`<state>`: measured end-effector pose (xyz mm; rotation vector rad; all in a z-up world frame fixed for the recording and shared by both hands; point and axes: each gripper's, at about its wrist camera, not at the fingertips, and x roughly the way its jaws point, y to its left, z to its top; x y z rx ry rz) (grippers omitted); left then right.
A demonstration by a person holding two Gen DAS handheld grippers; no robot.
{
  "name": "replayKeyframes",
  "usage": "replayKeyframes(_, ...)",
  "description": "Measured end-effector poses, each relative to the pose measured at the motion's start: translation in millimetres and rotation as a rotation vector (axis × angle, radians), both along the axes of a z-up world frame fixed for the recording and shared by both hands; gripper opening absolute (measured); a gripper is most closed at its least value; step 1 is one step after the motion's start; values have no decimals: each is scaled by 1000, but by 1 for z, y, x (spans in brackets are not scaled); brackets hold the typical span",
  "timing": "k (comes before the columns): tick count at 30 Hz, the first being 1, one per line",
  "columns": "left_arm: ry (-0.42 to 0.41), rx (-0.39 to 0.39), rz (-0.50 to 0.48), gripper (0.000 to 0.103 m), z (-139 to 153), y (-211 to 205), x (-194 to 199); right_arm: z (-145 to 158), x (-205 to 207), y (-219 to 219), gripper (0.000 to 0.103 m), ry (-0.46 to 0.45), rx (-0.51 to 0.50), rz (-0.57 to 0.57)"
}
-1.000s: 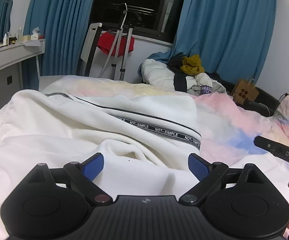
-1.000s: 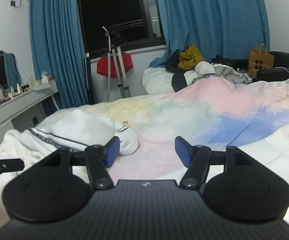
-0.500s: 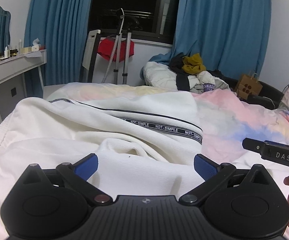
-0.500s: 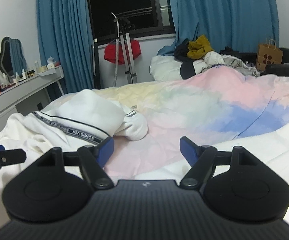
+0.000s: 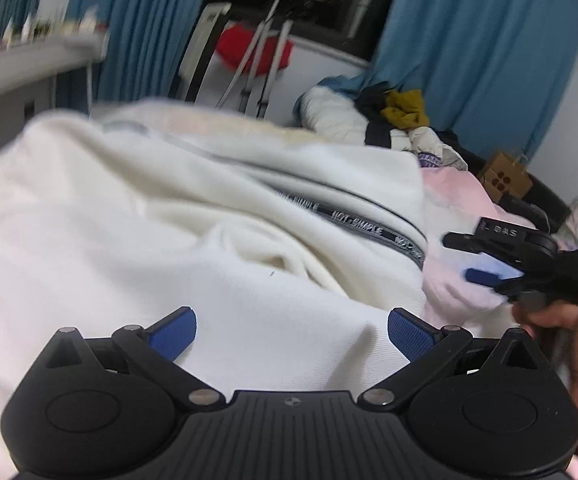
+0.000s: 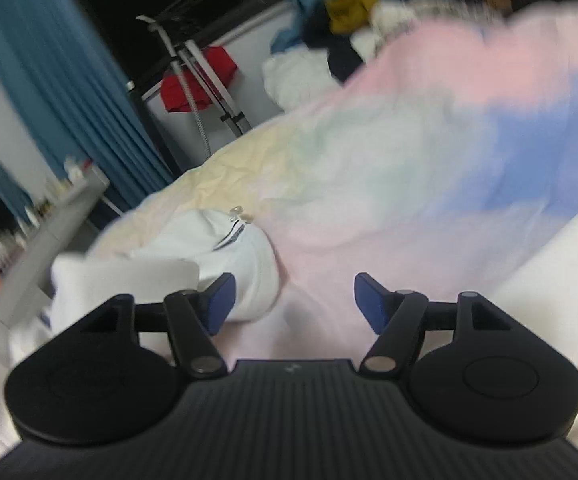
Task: Fold clothes
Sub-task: 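Grasp the ribbed leg cuff with the right tool and lift it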
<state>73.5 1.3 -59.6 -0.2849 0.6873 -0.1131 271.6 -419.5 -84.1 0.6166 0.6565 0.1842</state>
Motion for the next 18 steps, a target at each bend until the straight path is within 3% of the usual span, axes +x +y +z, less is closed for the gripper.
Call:
replayKeyframes(2, 12, -23, 10, 103, -5, 2, 5, -13, 19, 1, 69, 24, 103, 27)
replayKeyframes(6, 10, -26, 15, 103, -12, 4, 14, -29, 49, 20, 65, 56, 121, 71)
replayKeyframes(7, 5, -24, 14, 103, -13, 4, 15, -29, 52, 25, 42, 48, 110, 80)
replayKeyframes(8, -2, -22, 12, 103, -15, 4, 17, -28, 54, 29, 29, 33, 95, 89)
replayKeyframes(9, -4, -19, 9, 103, -16, 4, 19, -26, 55, 34, 18, 18, 80, 97)
replayKeyframes(10, -4, -16, 6, 103, -17, 4, 20, -22, 54, 37, 14, -7, 69, 100)
replayKeyframes(14, -24, -24, -8, 103, -15, 4, 20, 23, 40, 22, 13, -181, 51, 28)
replayKeyframes(18, -87, -48, -33, 103, -7, 5, 11, 74, 21, -24, 12, -318, 52, -115)
